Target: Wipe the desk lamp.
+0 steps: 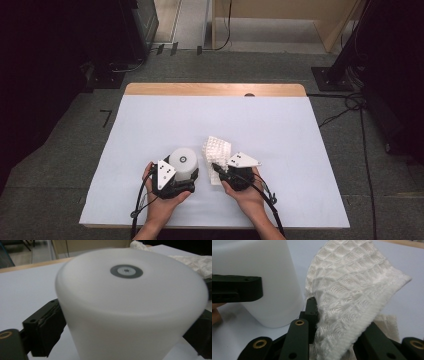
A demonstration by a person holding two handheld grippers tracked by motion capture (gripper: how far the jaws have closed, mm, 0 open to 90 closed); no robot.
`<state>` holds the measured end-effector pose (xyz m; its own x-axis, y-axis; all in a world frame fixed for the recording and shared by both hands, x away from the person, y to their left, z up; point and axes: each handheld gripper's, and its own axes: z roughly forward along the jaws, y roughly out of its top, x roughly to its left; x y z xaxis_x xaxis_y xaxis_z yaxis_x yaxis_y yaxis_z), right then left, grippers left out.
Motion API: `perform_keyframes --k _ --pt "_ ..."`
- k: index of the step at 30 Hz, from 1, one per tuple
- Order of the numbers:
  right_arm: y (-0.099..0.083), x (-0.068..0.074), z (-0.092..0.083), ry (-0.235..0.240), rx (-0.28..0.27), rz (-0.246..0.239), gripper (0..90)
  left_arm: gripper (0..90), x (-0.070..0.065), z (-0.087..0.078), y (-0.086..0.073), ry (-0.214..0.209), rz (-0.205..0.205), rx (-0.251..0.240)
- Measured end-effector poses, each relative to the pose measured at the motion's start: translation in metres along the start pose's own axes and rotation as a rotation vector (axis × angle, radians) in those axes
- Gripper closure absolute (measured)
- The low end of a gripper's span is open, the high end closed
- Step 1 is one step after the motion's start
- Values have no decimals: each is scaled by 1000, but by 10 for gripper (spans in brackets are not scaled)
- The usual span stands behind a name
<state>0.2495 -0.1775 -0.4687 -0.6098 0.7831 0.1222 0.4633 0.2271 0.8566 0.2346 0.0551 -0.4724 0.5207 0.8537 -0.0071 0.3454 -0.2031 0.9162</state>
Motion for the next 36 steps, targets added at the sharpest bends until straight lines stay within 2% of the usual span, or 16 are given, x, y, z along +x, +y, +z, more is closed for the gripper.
perform_keyframes --k 2,4,6,8,10,12,16,22,26,28,31,33,36 --pt "-2 2 2 9 17 3 732 80 -1 0 0 3 11 -2" --pt "-3 3 5 13 28 -6 732 84 3 0 1 -12 16 1" --pt "-4 4 7 12 44 -15 732 85 8 -3 3 -32 20 -15" --pt "-6 6 10 13 60 -11 732 85 15 -8 7 -74 6 -53" --pt "-7 9 12 15 69 -16 733 86 21 -13 11 -134 -13 -95" --pt "-6 13 13 35 67 -15 733 86 24 -15 15 -168 -6 -96" --pt "-1 22 9 57 31 -29 735 86 21 -13 13 -187 23 -73" --pt "11 23 -9 49 -59 -40 737 86 13 -5 9 -210 77 -23" --pt "19 23 -22 48 -122 -47 738 86 10 -2 7 -225 96 -8" --pt "21 22 -26 50 -135 -55 738 86 10 -2 7 -225 95 -10" --pt "19 21 -23 51 -115 -49 738 86 11 -3 8 -226 85 -22" --pt "14 20 -15 45 -73 -51 738 86 12 -5 10 -227 77 -36" --pt "6 18 -3 51 -6 -27 738 86 14 -6 11 -214 80 -45"
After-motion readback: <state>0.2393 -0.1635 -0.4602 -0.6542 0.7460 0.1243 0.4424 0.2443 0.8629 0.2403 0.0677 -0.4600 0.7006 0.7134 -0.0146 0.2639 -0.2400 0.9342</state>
